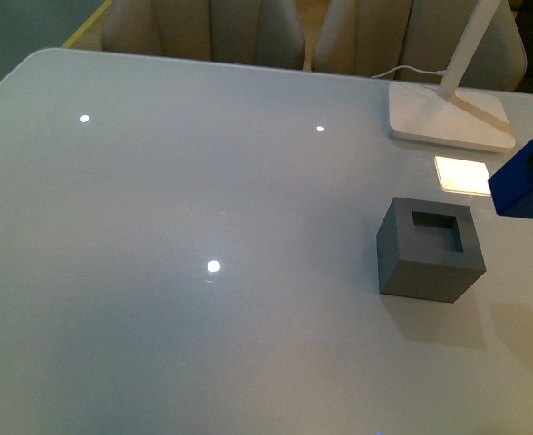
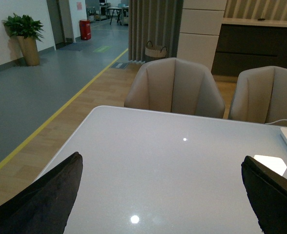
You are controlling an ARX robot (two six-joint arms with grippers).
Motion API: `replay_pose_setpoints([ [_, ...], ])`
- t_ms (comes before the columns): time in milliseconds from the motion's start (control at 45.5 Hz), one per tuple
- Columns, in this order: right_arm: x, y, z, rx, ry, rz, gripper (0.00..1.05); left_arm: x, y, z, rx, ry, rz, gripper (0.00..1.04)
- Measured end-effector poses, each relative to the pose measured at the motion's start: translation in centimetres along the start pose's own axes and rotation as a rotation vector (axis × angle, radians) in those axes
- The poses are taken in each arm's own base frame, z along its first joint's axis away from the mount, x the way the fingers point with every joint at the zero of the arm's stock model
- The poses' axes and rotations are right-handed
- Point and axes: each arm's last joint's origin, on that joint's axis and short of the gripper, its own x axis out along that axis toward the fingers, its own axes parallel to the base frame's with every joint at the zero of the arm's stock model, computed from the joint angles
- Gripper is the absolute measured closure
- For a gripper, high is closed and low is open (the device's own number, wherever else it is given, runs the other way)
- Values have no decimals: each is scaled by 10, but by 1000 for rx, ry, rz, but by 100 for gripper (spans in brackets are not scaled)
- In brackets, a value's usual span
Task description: Insert blue part into gray base
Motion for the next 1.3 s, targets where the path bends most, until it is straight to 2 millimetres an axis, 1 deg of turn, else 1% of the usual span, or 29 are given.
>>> replay_pose_setpoints([
  [132, 2, 26, -2, -23, 24, 3, 61, 0, 0, 0, 0, 0, 0, 7],
  [264, 1, 40, -2, -33, 26, 10, 61, 0, 0, 0, 0, 0, 0, 7],
  [462, 4, 52, -3, -26, 24, 6, 61, 0, 0, 0, 0, 0, 0, 7],
  [637, 21, 62, -10, -11, 70, -3, 61, 0, 0, 0, 0, 0, 0, 7],
  [813, 32, 67, -12, -5, 99, -15, 61, 0, 0, 0, 0, 0, 0, 7],
  [1077, 37, 66, -8, 9, 97, -23, 61, 0, 0, 0, 0, 0, 0, 7],
  [1297, 41, 64, -7, 15, 104, -26, 61, 0, 0, 0, 0, 0, 0, 7],
])
